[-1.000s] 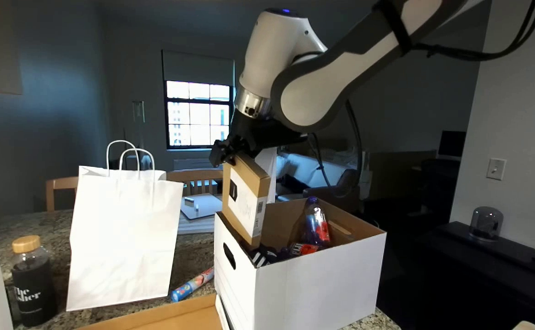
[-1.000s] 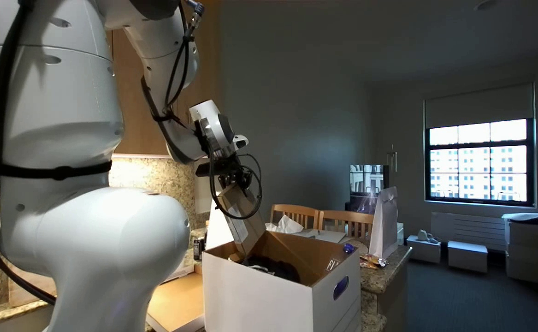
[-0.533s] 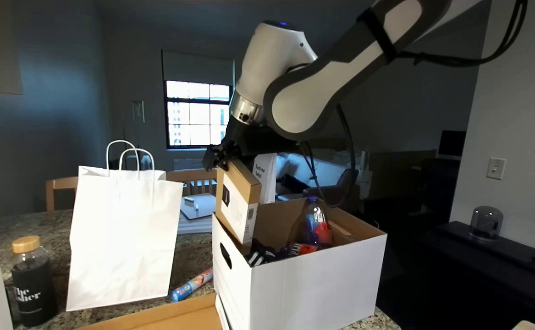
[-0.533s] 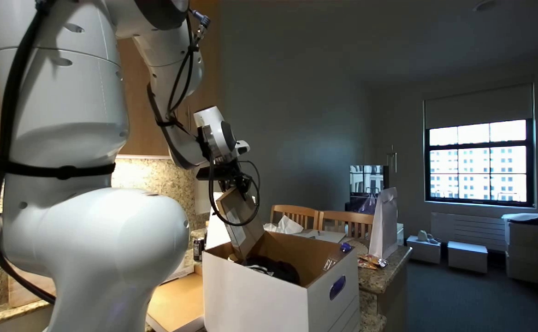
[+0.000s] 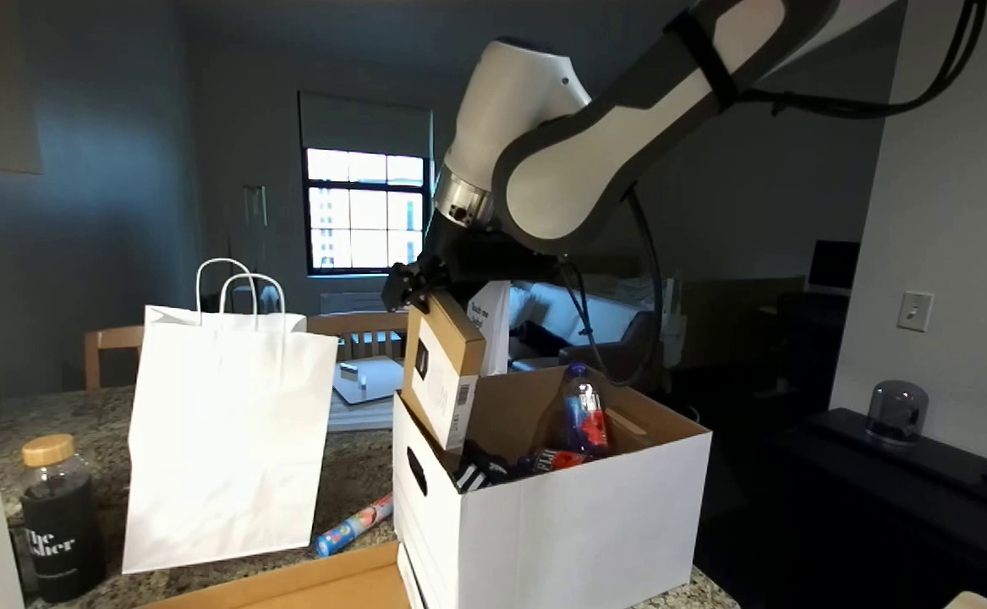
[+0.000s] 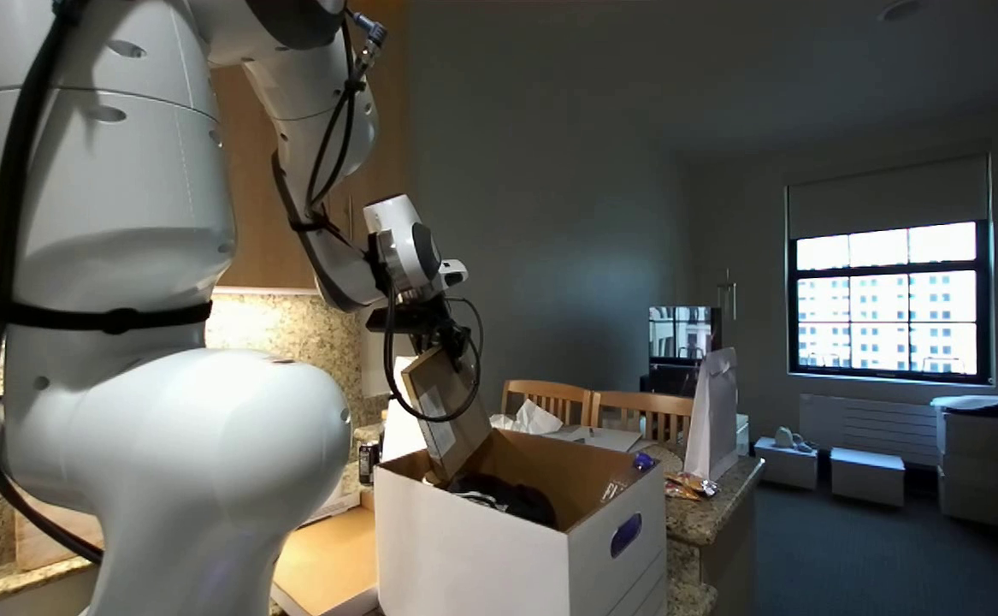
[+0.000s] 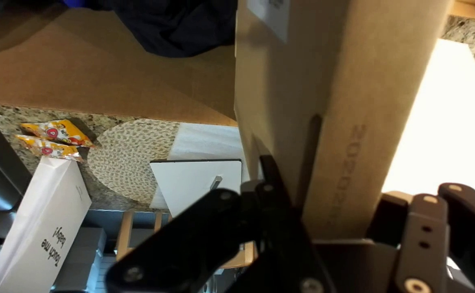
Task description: Put the water bottle and the cardboard box into the bigger box
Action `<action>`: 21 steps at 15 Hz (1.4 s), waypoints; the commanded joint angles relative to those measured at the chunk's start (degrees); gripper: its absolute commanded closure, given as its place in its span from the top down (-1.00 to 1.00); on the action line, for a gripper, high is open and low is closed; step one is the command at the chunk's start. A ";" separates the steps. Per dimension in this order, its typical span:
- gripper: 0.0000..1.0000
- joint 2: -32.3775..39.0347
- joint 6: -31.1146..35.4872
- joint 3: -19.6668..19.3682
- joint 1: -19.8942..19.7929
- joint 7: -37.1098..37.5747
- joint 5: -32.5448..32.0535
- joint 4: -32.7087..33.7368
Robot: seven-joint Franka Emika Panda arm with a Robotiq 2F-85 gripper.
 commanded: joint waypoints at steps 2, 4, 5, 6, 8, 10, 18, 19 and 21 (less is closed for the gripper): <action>-0.78 -4.54 -8.72 3.18 -1.85 0.66 2.35 -1.85; -0.78 -4.13 -13.93 4.01 -1.72 -0.36 3.21 -0.15; -0.78 -3.89 -15.36 4.32 -1.68 -0.68 3.45 0.41; -0.78 -3.28 -15.96 4.49 -1.58 -1.22 3.83 0.88; -0.78 -2.09 -15.87 4.45 -1.54 -2.11 4.68 1.35; -0.78 -1.39 -15.65 4.27 -1.49 -2.90 5.99 1.27; 0.57 -0.79 -14.52 3.58 -1.29 -4.49 10.94 0.37; 0.72 -0.57 -15.13 3.55 -1.24 -5.21 12.07 0.57; 0.95 -0.57 -15.07 3.58 -1.29 -6.62 13.70 0.44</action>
